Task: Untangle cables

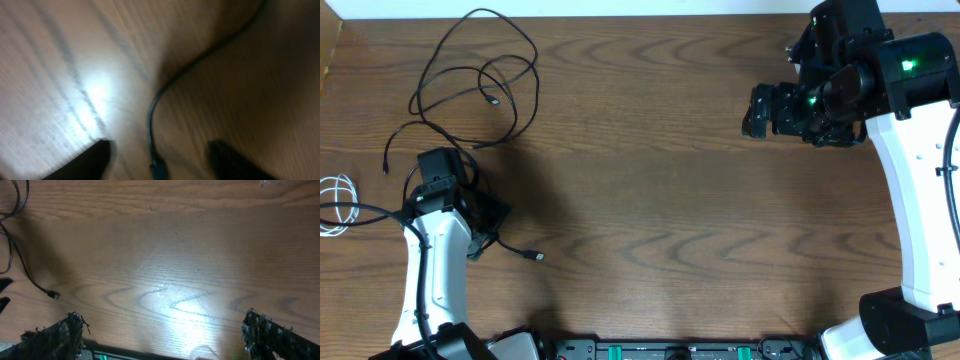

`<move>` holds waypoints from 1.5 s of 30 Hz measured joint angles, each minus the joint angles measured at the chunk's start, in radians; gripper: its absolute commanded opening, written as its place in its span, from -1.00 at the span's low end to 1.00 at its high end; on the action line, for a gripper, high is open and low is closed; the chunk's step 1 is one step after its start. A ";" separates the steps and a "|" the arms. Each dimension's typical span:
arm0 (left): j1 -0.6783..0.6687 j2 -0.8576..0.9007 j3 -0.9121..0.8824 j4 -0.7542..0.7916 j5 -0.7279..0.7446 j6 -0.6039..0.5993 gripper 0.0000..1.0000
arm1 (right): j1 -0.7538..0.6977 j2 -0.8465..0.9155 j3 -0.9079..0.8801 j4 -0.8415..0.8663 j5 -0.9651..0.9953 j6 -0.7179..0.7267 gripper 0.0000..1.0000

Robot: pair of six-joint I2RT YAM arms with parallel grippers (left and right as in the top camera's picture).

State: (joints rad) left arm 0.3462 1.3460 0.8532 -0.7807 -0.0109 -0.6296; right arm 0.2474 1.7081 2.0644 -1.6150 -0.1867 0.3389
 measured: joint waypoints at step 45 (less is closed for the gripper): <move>-0.079 0.061 -0.090 0.007 0.038 0.000 0.61 | 0.000 0.000 0.000 0.000 0.000 0.000 0.98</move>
State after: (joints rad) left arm 0.2672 1.4071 0.7635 -0.7734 0.0269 -0.6292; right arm 0.2474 1.7081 2.0644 -1.6150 -0.1867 0.3389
